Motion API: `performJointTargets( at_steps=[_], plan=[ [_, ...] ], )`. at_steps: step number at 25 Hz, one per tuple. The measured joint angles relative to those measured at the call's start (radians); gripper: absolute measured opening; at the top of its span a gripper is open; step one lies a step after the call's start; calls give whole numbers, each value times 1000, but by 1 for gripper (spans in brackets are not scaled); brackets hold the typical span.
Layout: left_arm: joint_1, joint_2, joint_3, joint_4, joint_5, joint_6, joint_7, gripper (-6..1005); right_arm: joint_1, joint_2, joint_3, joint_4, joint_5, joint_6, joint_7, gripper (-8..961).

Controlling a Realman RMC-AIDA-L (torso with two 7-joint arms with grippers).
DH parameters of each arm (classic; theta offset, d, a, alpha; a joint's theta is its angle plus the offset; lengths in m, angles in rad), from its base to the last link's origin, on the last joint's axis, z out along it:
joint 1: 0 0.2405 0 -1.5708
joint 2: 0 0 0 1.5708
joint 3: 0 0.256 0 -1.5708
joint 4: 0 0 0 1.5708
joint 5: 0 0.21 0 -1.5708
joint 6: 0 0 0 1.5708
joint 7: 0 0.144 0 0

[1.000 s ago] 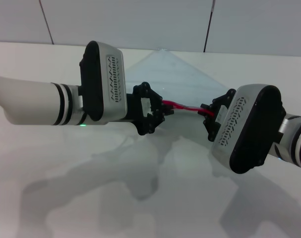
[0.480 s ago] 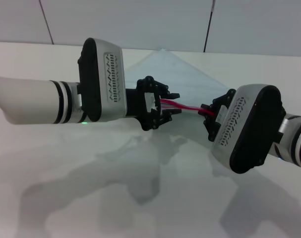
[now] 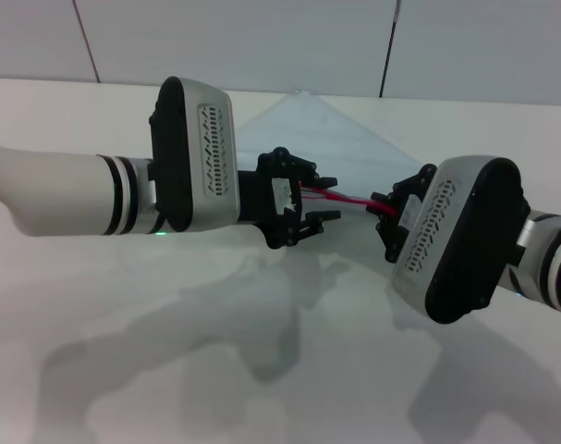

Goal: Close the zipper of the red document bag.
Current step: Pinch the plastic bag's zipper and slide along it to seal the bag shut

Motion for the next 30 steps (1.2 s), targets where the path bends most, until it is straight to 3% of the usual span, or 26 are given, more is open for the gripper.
performJointTargets(
  at_steps=[7,30],
  plan=[
    [-12,0,1,-25,-1,21,9,346,-5,0,-5,-15,0,0,-2,81],
    [-27,0,3,-44,-51,26,52,253,-5,0,-7,-23,0,0,-3,86]
  ],
)
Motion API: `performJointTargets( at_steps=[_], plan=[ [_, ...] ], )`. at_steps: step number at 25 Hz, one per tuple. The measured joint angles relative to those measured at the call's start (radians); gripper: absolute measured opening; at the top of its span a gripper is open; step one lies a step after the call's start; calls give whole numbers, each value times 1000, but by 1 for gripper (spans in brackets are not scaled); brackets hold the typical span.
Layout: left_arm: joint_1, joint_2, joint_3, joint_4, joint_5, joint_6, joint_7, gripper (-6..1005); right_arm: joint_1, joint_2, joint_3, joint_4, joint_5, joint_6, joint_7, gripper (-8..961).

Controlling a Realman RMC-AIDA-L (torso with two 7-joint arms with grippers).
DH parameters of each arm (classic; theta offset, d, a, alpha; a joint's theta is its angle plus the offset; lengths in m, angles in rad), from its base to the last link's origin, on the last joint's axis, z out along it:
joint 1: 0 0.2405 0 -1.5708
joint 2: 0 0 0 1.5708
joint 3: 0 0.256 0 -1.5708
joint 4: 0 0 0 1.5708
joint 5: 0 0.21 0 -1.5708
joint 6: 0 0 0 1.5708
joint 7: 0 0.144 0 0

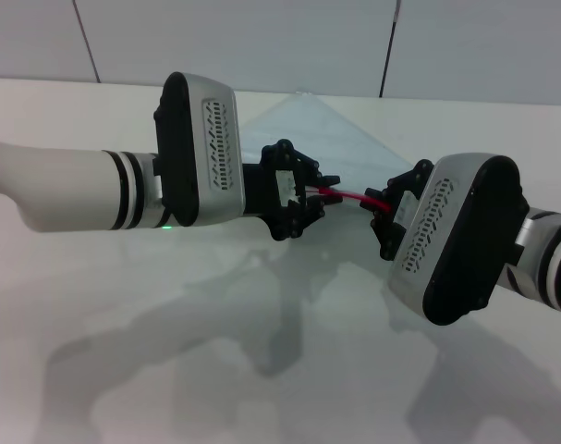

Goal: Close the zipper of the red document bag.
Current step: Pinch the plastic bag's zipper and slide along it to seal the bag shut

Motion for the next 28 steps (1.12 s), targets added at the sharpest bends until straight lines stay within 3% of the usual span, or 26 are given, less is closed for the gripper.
performJointTargets(
  at_steps=[7,28],
  plan=[
    [-2,0,9,0,3,0,0,111,1,0,0,1,0,0,0,88],
    [6,2,4,-27,7,23,-5,83,-19,2,7,-18,-30,0,1,93]
  ],
)
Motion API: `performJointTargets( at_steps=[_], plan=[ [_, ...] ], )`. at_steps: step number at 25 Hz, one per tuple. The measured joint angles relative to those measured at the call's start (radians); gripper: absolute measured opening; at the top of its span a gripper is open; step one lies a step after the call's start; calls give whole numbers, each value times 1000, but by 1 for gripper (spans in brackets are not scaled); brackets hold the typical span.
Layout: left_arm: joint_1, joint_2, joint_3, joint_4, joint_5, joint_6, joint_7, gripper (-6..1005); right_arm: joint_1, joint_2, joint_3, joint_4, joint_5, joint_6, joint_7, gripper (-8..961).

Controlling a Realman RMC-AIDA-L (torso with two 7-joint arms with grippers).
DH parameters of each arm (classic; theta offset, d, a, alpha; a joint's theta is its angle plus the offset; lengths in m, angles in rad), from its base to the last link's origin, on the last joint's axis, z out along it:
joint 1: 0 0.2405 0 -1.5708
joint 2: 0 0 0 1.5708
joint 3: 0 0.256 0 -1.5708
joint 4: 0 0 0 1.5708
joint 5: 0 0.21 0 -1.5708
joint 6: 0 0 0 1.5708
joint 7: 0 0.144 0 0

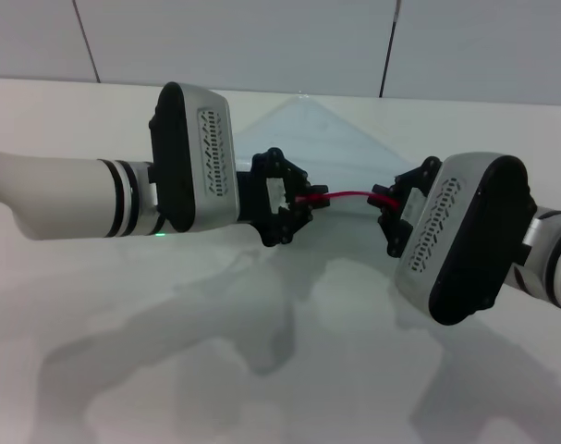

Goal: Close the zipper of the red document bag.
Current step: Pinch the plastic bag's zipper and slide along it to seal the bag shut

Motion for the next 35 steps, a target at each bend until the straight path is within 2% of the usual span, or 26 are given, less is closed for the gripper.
performJointTargets(
  at_steps=[11,24,35],
  plan=[
    [4,1,-5,-9,-1,23,4,83,-11,1,3,-15,-2,0,1,95],
    [31,4,-18,-27,-1,68,5,83,-63,-2,29,-77,16,15,3,99],
    [47,4,-103,-99,-4,83,51,82,-109,-3,68,-119,32,37,2,101]
  ],
)
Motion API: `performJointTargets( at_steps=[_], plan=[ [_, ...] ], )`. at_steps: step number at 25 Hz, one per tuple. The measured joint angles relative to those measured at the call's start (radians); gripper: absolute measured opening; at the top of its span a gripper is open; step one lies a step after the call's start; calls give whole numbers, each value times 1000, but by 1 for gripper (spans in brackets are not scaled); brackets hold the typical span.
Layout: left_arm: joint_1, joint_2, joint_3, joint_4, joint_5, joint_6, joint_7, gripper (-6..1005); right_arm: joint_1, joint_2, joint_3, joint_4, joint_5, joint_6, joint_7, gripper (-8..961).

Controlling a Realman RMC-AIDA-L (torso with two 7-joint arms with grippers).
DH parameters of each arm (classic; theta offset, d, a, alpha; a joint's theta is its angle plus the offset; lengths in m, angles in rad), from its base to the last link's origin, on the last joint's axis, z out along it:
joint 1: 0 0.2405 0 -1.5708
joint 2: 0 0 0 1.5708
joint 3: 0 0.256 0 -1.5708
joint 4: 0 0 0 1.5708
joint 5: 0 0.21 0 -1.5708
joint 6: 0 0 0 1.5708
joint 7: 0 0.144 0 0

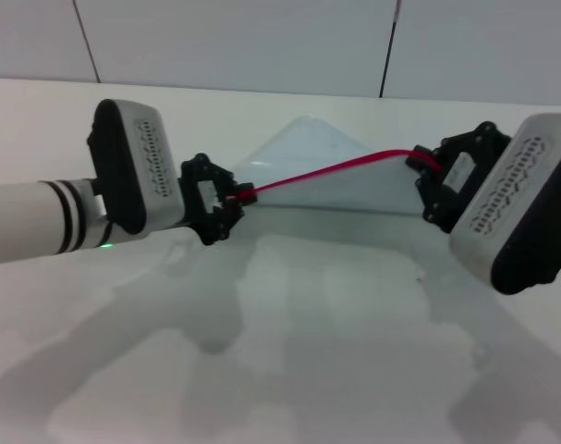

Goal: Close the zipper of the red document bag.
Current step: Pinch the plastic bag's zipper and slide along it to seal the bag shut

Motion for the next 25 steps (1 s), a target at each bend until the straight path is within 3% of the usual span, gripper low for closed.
performJointTargets(
  at_steps=[13,25],
  plan=[
    [35,-1,-95,-37,-2,0,38,82,-19,1,51,-3,12,9,-1,104],
    [49,-2,-99,-38,-2,25,40,82,-26,1,66,3,12,21,-3,107]
  ],
)
